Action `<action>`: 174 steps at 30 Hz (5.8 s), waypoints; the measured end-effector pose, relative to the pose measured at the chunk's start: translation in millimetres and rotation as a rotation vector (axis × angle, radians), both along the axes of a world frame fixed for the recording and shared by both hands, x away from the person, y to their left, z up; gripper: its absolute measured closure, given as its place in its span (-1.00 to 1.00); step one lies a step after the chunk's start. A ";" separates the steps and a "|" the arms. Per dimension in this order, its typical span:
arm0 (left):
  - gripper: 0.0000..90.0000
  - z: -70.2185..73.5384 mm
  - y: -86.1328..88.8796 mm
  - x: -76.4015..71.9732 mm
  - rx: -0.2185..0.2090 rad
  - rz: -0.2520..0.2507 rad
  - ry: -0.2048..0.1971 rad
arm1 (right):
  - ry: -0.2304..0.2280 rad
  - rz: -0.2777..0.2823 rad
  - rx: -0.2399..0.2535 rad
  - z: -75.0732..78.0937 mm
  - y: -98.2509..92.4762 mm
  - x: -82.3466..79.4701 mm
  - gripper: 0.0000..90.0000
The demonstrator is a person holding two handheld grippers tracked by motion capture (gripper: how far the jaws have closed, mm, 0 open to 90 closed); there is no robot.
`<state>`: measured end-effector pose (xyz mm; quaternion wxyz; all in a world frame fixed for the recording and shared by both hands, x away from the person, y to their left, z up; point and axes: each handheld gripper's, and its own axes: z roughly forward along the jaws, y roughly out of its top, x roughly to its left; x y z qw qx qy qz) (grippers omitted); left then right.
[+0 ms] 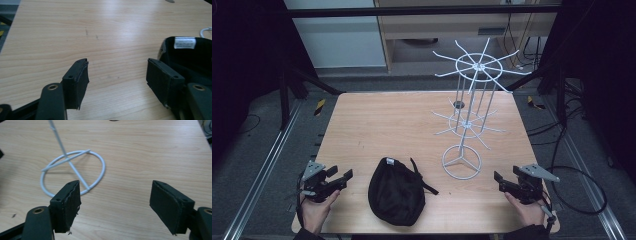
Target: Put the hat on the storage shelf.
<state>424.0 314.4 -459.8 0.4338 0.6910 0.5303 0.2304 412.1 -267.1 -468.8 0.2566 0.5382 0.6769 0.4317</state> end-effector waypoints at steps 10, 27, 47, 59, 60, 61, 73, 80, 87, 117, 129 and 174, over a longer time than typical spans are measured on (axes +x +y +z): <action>-0.19 3.0 -22.7 -10.6 0.026 -0.065 -0.014 | 0.027 0.140 0.004 6.5 32.2 -11.2 -0.32; -0.03 -3.2 -54.5 -8.5 0.077 -0.167 0.033 | 0.080 0.371 0.041 10.3 109.4 -21.7 -0.18; 0.49 -21.2 -67.8 13.0 0.113 -0.204 0.154 | 0.126 0.532 0.091 3.8 191.2 -25.5 -0.12; 0.71 -20.3 -66.7 11.0 0.087 -0.217 0.183 | 0.197 0.553 0.034 -3.5 202.1 -14.8 0.75; 0.71 -20.0 -66.7 10.3 0.085 -0.218 0.184 | 0.194 0.548 0.031 -2.6 200.6 -11.3 0.87; 0.71 -19.7 -66.5 9.9 0.082 -0.219 0.185 | 0.193 0.547 0.028 -1.6 199.3 -7.4 0.92; 0.69 -15.5 -71.5 -5.0 0.060 -0.250 0.180 | 0.134 0.478 -0.035 0.9 195.0 15.7 0.98; 0.50 -13.5 -72.4 -9.0 0.055 -0.250 0.162 | 0.110 0.444 -0.026 2.5 191.7 22.0 0.68; 0.29 -6.0 -67.0 -1.2 0.020 -0.227 0.116 | 0.094 0.482 -0.012 13.7 180.2 2.5 0.07; 0.63 -18.7 -69.5 4.2 0.031 -0.240 0.219 | 0.085 0.469 -0.003 13.2 192.5 -6.2 0.85; 0.63 -24.5 -77.3 19.5 0.004 -0.236 0.205 | -0.086 0.615 -0.002 26.8 205.1 -14.3 0.85; 0.25 37.6 -164.6 16.0 -0.091 -0.310 0.079 | -0.086 0.606 -0.054 12.8 214.9 -18.8 0.78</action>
